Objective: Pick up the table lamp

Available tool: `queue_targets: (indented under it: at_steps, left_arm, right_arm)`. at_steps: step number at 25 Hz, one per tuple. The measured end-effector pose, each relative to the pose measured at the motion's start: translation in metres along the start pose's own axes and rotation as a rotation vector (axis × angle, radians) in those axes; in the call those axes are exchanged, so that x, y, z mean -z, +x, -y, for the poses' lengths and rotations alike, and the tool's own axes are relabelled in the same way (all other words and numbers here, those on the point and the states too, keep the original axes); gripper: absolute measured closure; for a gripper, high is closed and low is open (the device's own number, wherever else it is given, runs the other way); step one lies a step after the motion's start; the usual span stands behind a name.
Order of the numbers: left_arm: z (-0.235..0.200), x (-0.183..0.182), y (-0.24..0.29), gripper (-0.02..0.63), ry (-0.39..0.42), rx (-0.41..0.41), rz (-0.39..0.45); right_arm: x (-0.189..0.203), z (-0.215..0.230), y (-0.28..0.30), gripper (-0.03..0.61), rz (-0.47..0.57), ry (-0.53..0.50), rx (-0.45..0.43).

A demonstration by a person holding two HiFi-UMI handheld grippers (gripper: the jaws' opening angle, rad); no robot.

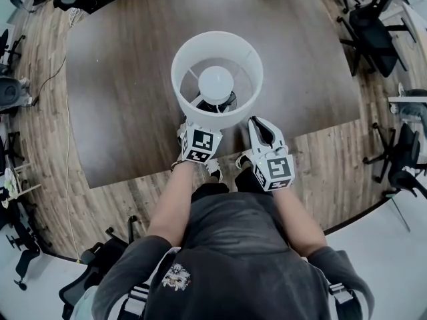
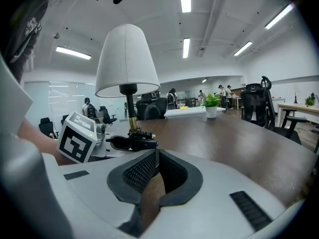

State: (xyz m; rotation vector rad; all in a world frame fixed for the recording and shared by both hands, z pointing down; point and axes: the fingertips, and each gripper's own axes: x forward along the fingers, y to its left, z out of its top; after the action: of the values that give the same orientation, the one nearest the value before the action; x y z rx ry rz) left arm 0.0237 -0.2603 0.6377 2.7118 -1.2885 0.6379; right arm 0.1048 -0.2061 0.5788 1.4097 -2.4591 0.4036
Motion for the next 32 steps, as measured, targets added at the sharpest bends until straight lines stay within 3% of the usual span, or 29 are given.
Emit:
queue_targets:
  at_steps: [3, 32]
  left_arm:
    - [-0.006, -0.02, -0.006, 0.443, -0.044, -0.016, 0.069]
    - [-0.017, -0.055, -0.029, 0.495, -0.031, -0.065, 0.166]
  right_arm:
    - [0.0, 0.003, 0.002, 0.552, -0.005, -0.003, -0.004]
    - [-0.005, 0.008, 0.008, 0.552, 0.008, -0.007, 0.005]
